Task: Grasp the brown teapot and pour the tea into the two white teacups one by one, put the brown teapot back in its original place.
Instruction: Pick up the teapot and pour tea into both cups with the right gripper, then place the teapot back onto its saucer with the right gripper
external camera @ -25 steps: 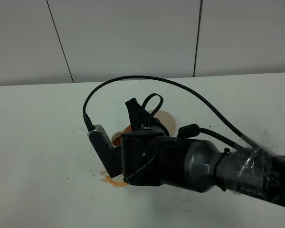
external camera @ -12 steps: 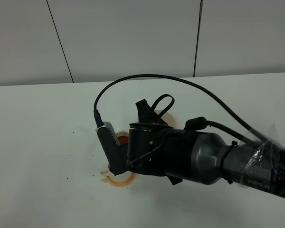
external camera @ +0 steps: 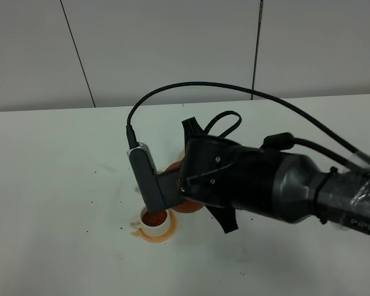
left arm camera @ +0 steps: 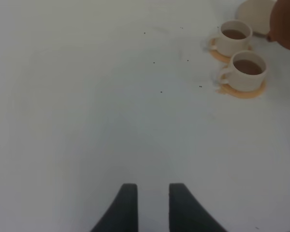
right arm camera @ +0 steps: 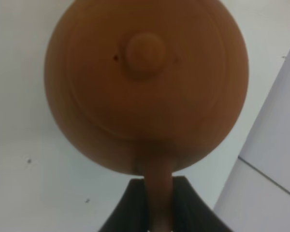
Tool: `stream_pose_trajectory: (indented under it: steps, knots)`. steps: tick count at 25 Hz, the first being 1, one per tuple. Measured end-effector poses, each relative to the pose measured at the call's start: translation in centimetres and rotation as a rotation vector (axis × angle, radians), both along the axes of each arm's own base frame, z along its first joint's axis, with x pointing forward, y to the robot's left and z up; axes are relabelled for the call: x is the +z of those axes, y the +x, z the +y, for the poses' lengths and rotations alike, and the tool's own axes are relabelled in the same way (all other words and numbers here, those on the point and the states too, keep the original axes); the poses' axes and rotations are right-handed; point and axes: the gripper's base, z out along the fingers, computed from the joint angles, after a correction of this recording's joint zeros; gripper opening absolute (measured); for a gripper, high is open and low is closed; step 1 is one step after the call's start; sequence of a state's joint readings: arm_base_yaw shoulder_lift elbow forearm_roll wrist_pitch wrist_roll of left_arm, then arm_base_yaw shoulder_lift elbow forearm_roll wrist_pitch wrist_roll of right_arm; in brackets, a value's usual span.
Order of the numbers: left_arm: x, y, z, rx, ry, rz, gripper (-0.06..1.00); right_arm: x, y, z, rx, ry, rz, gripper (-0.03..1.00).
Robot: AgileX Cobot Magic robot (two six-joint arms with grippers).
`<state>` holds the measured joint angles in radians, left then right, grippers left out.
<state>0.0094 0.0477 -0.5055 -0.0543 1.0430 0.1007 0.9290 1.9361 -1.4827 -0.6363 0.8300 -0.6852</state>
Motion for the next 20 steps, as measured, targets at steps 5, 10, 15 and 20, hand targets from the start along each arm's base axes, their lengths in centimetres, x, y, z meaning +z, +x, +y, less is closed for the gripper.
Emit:
stream_pose_trajectory:
  steps: [5, 10, 15, 20]
  knots:
    - [0.0, 0.0, 0.0, 0.000, 0.000, 0.000, 0.23, 1.2, 0.8, -0.4, -0.013, 0.057, 0.085, 0.10]
    - [0.0, 0.0, 0.0, 0.000, 0.000, 0.000, 0.23, 2.7, 1.6, -1.1, -0.023, 0.080, 0.190, 0.10]
    - [0.0, 0.0, 0.0, 0.000, 0.000, 0.000, 0.23, 4.1, 2.5, -2.1, -0.042, 0.143, 0.294, 0.10]
    - [0.0, 0.0, 0.0, 0.000, 0.000, 0.000, 0.23, 4.2, 3.1, -3.2, -0.068, 0.230, 0.422, 0.10]
